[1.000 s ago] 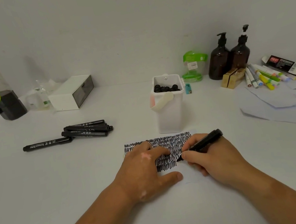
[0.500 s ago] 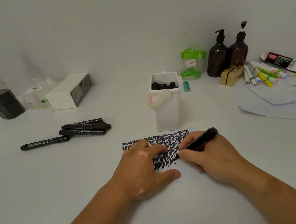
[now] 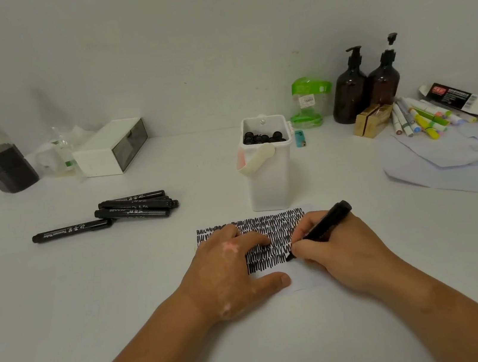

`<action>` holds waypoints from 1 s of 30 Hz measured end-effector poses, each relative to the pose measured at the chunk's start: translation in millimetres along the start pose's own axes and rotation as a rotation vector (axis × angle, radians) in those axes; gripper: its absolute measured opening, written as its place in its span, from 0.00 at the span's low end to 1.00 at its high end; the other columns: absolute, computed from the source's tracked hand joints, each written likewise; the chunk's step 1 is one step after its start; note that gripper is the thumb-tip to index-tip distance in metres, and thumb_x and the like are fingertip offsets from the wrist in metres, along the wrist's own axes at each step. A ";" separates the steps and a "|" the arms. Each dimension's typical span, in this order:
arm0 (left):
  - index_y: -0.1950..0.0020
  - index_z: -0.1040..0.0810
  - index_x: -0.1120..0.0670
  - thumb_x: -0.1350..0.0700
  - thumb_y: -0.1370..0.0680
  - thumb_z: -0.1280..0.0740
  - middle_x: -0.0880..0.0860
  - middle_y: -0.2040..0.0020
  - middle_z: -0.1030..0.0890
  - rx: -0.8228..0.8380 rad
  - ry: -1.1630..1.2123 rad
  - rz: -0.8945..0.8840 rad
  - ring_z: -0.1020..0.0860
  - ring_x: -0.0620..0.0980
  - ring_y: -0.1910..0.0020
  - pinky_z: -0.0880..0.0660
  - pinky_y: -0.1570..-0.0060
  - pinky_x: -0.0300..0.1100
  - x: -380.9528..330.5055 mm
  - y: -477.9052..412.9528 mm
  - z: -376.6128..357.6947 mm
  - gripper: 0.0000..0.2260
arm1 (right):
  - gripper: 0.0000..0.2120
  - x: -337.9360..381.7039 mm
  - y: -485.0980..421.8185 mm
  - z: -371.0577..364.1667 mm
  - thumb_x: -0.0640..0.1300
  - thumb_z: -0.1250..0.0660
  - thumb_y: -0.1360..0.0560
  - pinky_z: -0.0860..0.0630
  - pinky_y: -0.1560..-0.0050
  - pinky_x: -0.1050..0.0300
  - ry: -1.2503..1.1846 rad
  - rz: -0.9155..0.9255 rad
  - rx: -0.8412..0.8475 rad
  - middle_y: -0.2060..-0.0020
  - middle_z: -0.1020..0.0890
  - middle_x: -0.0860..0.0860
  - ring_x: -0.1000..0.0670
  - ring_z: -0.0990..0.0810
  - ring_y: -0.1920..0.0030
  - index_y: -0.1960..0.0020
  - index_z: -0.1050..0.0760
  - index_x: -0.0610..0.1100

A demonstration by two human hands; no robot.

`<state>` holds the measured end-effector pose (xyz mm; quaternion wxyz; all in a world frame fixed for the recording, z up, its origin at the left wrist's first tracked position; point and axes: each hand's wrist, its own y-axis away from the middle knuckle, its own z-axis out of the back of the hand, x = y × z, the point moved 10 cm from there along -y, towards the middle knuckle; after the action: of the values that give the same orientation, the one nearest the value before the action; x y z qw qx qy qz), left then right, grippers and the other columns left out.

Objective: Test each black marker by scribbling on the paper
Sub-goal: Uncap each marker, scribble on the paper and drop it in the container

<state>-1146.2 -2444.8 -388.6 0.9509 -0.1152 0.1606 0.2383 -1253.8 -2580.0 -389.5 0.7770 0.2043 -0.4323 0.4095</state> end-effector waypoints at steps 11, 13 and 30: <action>0.33 0.29 0.36 0.26 0.33 0.34 0.43 0.49 0.29 0.010 -0.005 0.009 0.30 0.44 0.45 0.33 0.46 0.40 0.5 0.1 -0.8 0.31 | 0.03 -0.7 -0.8 5.2 0.50 0.27 0.32 0.31 0.71 0.72 0.019 0.001 -0.047 0.70 0.17 0.58 0.59 0.21 0.69 0.59 0.19 0.55; 0.33 0.29 0.36 0.25 0.33 0.34 0.42 0.50 0.29 0.011 0.001 0.010 0.30 0.44 0.45 0.33 0.46 0.40 0.4 0.3 -0.5 0.31 | 0.03 -2.5 -1.5 8.0 0.50 0.26 0.31 0.31 0.70 0.72 0.003 -0.008 -0.083 0.69 0.17 0.58 0.59 0.20 0.68 0.59 0.19 0.56; 0.36 0.29 0.42 0.67 0.23 0.40 0.42 0.49 0.18 -0.169 0.772 0.136 0.24 0.50 0.55 0.27 0.54 0.39 19.9 -0.7 28.9 0.23 | 0.07 -5.8 -3.6 30.8 0.39 0.23 0.29 0.37 0.77 0.60 -0.656 -0.026 -0.112 0.74 0.26 0.48 0.52 0.31 0.75 0.62 0.19 0.46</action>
<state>-1121.9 -2428.6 -369.0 0.7899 -0.2630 0.4932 0.2523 -1268.0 -2605.4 -377.6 0.6117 0.2877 -0.6785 0.2876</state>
